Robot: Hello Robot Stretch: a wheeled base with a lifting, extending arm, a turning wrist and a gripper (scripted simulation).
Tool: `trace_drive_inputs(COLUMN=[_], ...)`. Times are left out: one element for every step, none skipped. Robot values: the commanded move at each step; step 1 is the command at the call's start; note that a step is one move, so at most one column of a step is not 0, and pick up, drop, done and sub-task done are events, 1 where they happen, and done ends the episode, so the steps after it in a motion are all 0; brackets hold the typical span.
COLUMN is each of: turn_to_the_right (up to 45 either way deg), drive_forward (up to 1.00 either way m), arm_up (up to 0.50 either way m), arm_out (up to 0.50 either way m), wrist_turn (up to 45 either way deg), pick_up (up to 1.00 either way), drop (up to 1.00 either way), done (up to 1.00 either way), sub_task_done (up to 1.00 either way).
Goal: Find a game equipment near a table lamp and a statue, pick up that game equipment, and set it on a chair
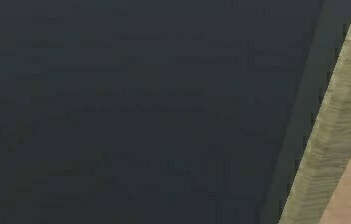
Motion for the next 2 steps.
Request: trace_drive_inputs(turn_to_the_right=[-45.0, -36.0], drive_forward=[0.0, 0.0], arm_up=[0.0, 0.0], arm_out=[0.0, 0.0], wrist_turn=[0.0, 0.0], pick_up=[0.0, 0.0], drop=[0.0, 0.0], done=[0.0, 0.0], sub_task_done=[0.0, 0.0])
